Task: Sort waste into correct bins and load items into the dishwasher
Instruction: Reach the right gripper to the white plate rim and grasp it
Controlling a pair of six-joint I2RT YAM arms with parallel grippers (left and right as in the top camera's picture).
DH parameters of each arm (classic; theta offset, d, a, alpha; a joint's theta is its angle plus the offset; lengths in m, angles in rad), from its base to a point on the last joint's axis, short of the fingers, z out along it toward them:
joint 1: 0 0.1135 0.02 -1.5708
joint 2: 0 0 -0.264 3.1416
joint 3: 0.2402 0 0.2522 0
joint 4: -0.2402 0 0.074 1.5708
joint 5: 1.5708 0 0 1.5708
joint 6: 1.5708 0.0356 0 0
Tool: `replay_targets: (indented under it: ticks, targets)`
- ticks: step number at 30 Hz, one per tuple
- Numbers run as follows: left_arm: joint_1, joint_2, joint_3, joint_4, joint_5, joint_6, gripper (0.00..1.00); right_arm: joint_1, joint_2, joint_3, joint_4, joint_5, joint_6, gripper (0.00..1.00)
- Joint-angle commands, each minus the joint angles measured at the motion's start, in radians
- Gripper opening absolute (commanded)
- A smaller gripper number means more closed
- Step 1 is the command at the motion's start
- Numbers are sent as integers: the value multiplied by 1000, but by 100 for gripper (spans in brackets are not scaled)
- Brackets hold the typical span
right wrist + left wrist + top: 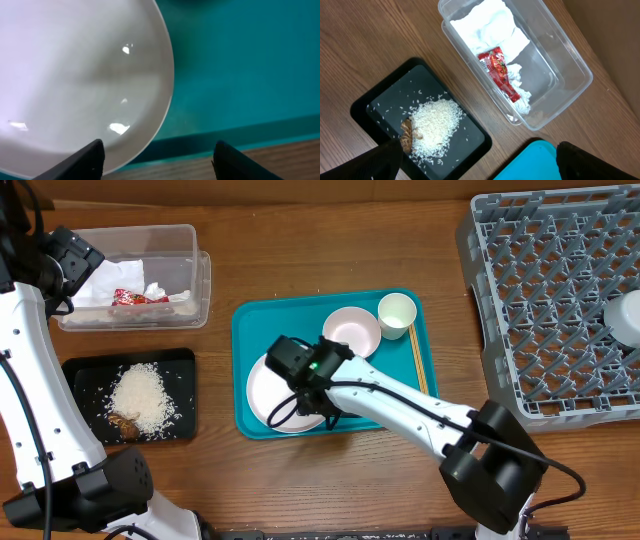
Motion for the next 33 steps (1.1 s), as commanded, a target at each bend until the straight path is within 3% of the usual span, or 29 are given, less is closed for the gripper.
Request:
replay_targets:
  ticks: [1, 11, 23, 29, 33]
  targets:
    - [-7, 9, -1, 3, -13, 19, 100, -18, -1, -64, 58, -33, 12, 69]
    - [-7, 9, -1, 3, -13, 19, 100, -55, -1, -119, 192, -42, 13, 51]
    - [-7, 9, -1, 3, -13, 19, 100, -55, 75, -119, 213, -52, 40, 48]
    - [-7, 9, -1, 3, -13, 19, 100, -55, 70, -113, 207, -53, 42, 31]
    - [-7, 9, -1, 3, -13, 19, 100, -58, 68, -73, 142, -53, 42, 10]
